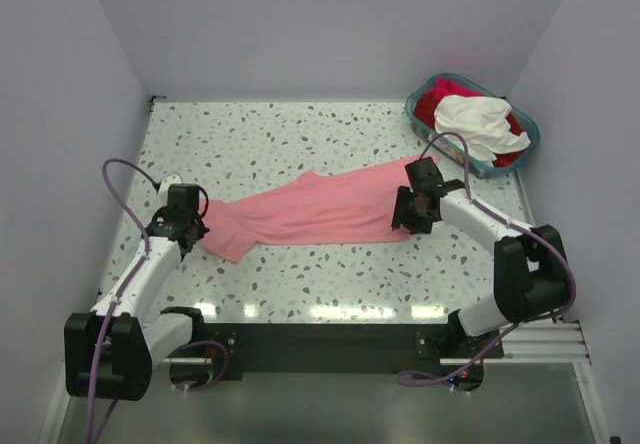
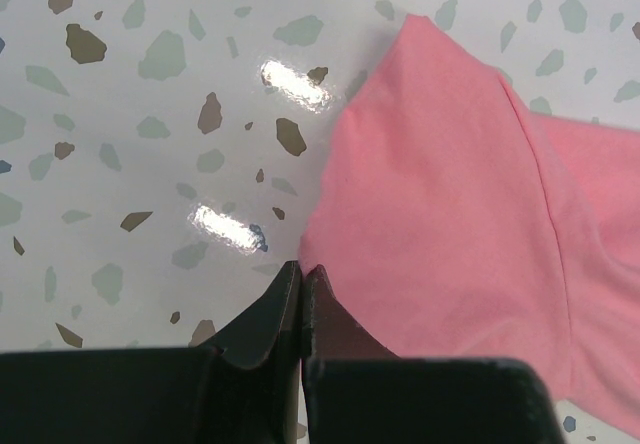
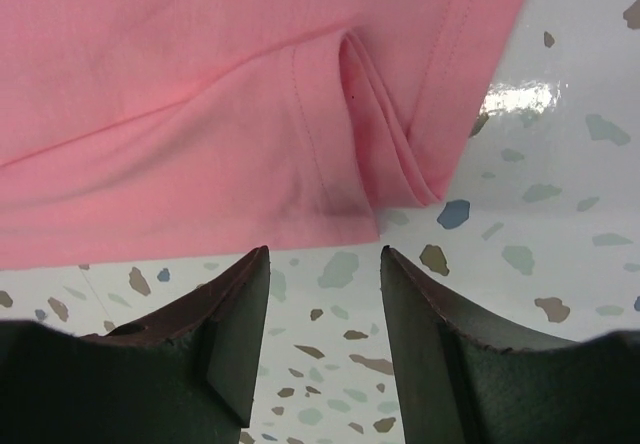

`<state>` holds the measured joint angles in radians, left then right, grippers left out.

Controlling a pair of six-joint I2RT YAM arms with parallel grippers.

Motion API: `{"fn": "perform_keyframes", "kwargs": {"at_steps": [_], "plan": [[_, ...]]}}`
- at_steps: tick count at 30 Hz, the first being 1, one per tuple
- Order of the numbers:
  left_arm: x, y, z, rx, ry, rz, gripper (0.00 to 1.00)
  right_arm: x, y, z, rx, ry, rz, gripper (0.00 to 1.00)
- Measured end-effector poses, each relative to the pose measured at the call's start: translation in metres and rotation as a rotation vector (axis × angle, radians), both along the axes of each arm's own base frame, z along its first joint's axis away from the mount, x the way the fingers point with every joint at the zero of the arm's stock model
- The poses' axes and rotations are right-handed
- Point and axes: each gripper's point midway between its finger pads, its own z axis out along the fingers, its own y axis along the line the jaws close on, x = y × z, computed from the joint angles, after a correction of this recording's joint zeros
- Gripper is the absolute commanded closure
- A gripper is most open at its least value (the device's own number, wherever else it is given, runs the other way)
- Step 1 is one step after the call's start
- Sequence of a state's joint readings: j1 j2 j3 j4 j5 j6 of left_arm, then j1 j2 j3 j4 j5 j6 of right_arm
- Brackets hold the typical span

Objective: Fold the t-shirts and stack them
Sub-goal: Flatten the tshirt out

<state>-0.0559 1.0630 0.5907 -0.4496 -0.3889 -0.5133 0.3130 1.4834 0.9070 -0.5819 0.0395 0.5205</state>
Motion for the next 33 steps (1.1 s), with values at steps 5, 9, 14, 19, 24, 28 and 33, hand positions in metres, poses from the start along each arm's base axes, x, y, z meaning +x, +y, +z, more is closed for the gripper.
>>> {"fn": "perform_keyframes", "kwargs": {"at_steps": [5, 9, 14, 19, 24, 28, 33], "plan": [[0.000, 0.000, 0.000, 0.000, 0.000, 0.000, 1.00, 0.010, 0.001, -0.011, -0.007, -0.005, -0.024, 0.48], [0.000, 0.000, 0.000, 0.000, 0.000, -0.002, 1.00, 0.009, 0.000, -0.020, -0.016, 0.018, -0.037, 0.48], [0.000, -0.001, 0.000, -0.001, 0.000, -0.005, 1.00, 0.004, -0.001, -0.026, -0.022, 0.036, -0.042, 0.48], [0.000, -0.001, 0.000, -0.002, 0.000, -0.005, 1.00, 0.000, 0.002, -0.033, -0.030, 0.057, -0.029, 0.48], [0.000, -0.002, 0.000, -0.003, 0.000, -0.006, 1.00, 0.000, 0.006, -0.033, -0.051, 0.050, -0.014, 0.51], [0.000, -0.002, 0.000, -0.004, 0.000, -0.007, 1.00, 0.001, 0.007, -0.034, -0.080, 0.050, 0.004, 0.65], [0.001, -0.004, -0.001, -0.016, 0.000, -0.016, 1.00, -0.001, 0.010, -0.034, -0.092, 0.053, 0.030, 0.97]]}}
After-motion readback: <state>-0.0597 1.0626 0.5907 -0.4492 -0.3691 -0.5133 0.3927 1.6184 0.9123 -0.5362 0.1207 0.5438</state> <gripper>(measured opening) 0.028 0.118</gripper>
